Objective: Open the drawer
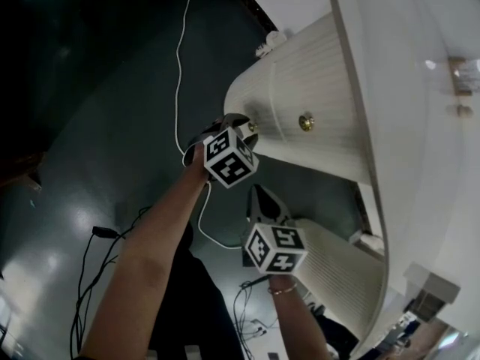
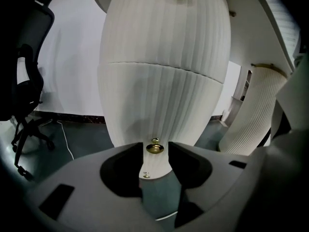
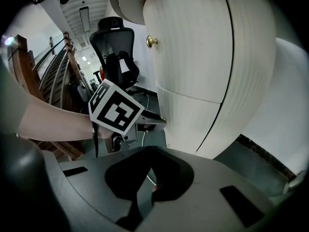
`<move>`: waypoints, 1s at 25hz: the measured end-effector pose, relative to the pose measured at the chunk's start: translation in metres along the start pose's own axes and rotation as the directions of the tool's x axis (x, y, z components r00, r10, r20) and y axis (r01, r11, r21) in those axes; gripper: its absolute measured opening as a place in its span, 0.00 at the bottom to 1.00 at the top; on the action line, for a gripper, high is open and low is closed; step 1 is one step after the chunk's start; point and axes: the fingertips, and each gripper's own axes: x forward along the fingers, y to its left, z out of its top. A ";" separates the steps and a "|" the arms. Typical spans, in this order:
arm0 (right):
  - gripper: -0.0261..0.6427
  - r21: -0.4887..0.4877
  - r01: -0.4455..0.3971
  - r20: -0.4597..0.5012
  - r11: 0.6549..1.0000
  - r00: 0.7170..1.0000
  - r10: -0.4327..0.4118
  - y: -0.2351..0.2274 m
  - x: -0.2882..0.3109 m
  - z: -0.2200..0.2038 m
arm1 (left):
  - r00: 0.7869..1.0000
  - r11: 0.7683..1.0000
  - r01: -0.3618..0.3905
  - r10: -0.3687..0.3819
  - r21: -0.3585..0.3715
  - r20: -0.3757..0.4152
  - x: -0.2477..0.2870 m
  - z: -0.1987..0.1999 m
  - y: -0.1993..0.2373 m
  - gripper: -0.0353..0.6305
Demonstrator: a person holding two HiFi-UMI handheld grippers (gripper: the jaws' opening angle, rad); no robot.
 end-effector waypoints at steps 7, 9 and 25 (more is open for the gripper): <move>0.04 0.004 0.002 -0.011 1.000 1.000 -0.002 -0.004 0.000 0.001 | 0.999 1.000 0.011 -0.011 -0.012 -0.030 0.006 0.000 0.003 0.21; 0.04 0.007 0.010 -0.021 1.000 1.000 -0.010 -0.006 -0.003 -0.002 | 0.999 0.999 0.013 -0.014 -0.032 -0.034 0.005 0.000 0.002 0.21; 0.04 0.019 0.021 -0.034 1.000 0.999 -0.021 -0.001 -0.021 -0.010 | 0.997 0.995 -0.004 -0.004 -0.102 -0.082 -0.022 -0.028 0.002 0.21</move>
